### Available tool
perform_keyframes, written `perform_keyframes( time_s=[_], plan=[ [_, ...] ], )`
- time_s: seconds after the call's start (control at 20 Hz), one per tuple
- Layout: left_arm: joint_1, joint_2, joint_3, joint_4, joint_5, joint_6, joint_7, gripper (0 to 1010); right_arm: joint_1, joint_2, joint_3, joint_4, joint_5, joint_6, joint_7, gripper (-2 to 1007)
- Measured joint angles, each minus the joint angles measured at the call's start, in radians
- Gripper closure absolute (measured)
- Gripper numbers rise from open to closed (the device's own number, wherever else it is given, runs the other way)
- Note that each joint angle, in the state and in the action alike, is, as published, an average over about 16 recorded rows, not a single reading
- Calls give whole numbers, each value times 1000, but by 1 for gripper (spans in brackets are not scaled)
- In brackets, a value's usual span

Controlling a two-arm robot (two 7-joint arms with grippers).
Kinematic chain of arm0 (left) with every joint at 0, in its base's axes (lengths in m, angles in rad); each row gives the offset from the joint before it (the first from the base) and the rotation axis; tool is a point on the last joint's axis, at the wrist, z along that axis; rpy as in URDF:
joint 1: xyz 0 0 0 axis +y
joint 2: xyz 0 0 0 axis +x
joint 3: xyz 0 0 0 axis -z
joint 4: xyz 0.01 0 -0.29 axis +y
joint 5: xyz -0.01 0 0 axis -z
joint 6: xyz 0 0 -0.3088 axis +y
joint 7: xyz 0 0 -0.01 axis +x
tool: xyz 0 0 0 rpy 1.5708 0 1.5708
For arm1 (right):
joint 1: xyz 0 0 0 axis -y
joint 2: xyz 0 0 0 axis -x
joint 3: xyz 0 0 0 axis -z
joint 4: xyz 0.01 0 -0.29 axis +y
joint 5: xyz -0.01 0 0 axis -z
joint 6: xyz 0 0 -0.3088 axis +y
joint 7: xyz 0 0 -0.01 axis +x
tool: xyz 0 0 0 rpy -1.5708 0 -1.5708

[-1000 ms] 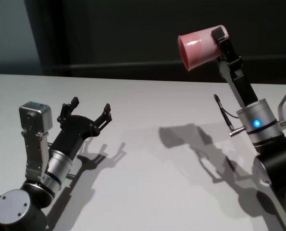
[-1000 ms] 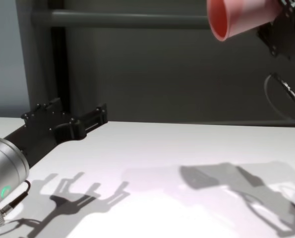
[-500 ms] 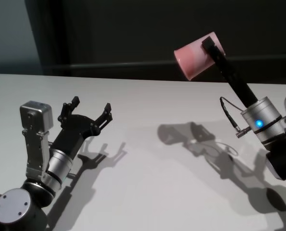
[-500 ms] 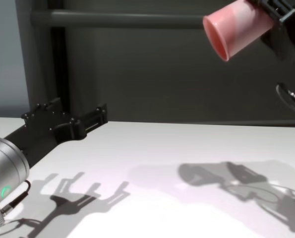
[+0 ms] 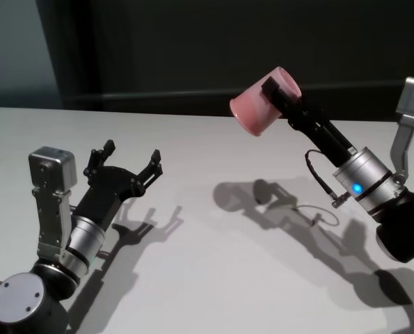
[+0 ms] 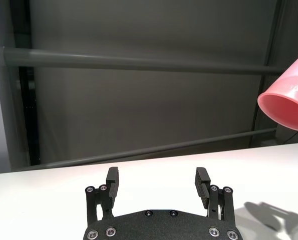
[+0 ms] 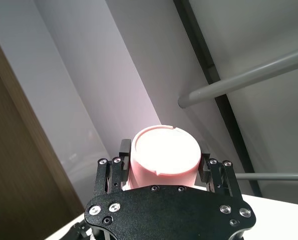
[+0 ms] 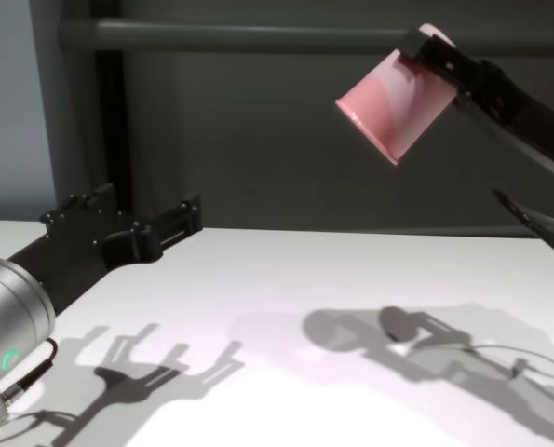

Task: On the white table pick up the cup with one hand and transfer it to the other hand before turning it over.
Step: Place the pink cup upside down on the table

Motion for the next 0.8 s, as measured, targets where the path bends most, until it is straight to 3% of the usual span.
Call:
perform_keyframes(
  time_s=[0.4, 0.8],
  plan=[
    [0, 0, 0, 0, 0, 0, 0, 9, 12, 9, -39, 6, -131, -37, -44, 257],
    [0, 0, 0, 0, 0, 0, 0, 9, 20, 21, -70, 8, -258, -51, -102, 257]
  ],
)
